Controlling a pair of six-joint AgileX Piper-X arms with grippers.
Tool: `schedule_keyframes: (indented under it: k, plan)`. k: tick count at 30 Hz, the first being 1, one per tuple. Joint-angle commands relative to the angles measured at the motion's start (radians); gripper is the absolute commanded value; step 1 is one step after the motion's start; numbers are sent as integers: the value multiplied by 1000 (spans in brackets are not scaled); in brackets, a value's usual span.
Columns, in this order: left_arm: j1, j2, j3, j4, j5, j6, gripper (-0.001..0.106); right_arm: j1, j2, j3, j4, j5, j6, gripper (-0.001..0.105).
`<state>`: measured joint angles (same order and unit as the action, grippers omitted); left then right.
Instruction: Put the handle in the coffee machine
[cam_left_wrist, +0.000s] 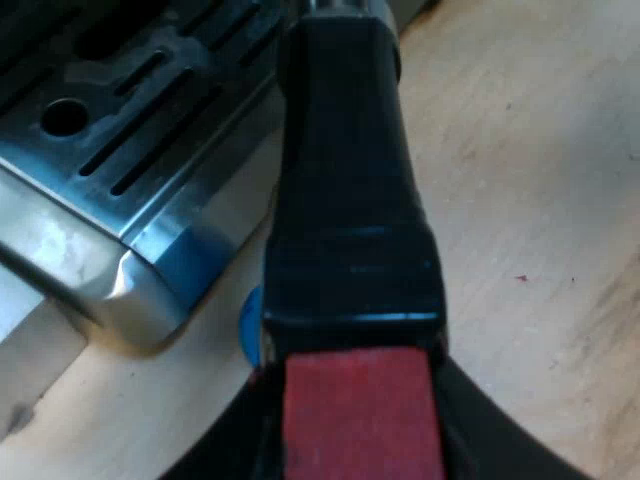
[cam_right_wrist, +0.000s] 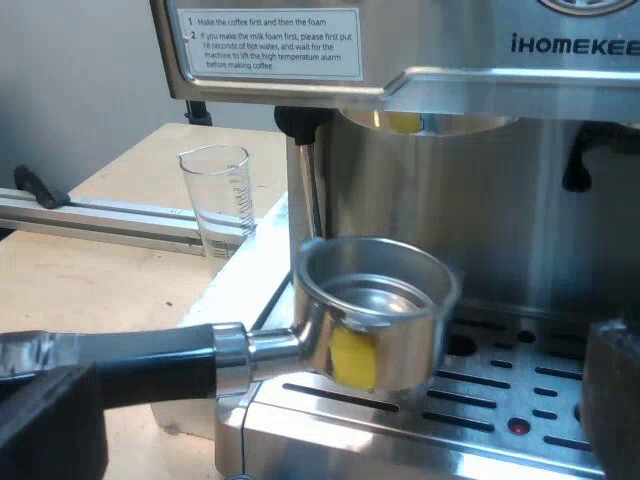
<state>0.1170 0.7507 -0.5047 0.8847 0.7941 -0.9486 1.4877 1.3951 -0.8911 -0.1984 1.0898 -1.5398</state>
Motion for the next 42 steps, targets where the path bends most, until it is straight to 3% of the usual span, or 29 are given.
schedule_keyframes:
  k: [1,13,20,30,42]
  plan:
    - [3,24,-28,-31,65,45,0,-7,0,0,-8,5,-12,98]
    - [3,105,-76,-52,74,124,0,-7,0,0,-8,5,-12,98]
    - [3,146,-76,-60,122,165,0,-11,0,0,-8,5,-81,98]
    - [28,165,-83,-94,170,163,0,-48,0,0,-8,5,-79,98]
    - [67,279,-118,-104,197,192,0,-80,8,0,-31,5,-79,98]
